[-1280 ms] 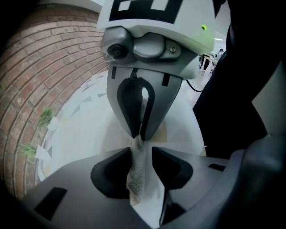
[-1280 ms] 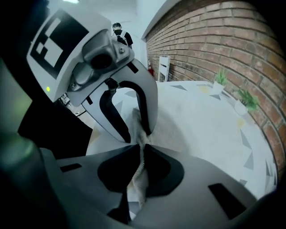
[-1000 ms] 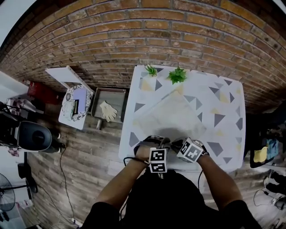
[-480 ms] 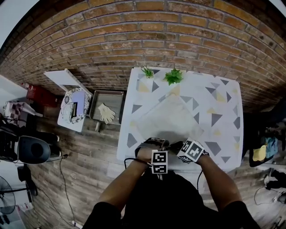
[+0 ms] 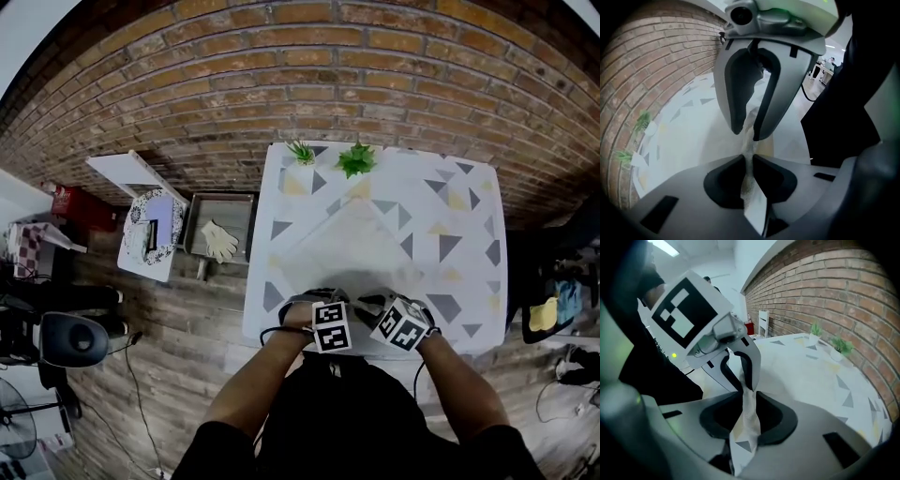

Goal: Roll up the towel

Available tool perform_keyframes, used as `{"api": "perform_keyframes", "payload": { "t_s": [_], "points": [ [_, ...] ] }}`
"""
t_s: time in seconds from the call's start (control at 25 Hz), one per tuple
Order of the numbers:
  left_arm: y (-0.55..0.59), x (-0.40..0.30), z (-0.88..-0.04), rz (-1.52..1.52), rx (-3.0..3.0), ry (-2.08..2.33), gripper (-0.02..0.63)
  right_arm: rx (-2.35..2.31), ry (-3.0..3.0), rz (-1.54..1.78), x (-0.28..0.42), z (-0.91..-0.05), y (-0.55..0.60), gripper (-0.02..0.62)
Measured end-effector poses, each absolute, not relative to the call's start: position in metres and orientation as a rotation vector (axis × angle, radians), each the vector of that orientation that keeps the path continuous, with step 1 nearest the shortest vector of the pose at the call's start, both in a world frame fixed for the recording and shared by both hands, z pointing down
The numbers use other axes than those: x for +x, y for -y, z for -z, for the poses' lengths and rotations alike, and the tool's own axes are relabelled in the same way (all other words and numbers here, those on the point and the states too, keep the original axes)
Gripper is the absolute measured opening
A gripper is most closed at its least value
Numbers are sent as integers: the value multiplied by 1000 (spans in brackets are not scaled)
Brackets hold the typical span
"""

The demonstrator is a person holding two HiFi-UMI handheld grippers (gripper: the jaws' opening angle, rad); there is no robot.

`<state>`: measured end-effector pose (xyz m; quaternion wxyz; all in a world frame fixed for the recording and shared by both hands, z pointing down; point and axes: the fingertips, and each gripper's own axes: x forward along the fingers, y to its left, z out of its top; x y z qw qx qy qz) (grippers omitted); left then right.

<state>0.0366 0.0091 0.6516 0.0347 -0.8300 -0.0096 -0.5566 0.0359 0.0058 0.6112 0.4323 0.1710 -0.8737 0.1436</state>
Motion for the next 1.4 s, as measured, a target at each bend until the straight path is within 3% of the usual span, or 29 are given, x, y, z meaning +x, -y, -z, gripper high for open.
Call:
{"api": "perform_keyframes", "payload": {
  "t_s": [0.32,0.44,0.68,0.84,1.4],
  "points": [
    [-6,36,-652,1740,-2663,25,61,374,2012,-226,46,-643,-9,141],
    [-5,34,-651,1748,-2690,32,62,352,2014,-282,47,-649,-9,48],
    [1,24,-649,1721,-2566,16,73,283,2054,-548,43,-654,-6,37],
    [11,14,-643,1686,-2379,-68,147,247,2036,-678,45,-660,-2,36],
    [-10,36,-644,1599,-2398,36,147,229,2025,-686,43,-661,0,37]
  ]
}}
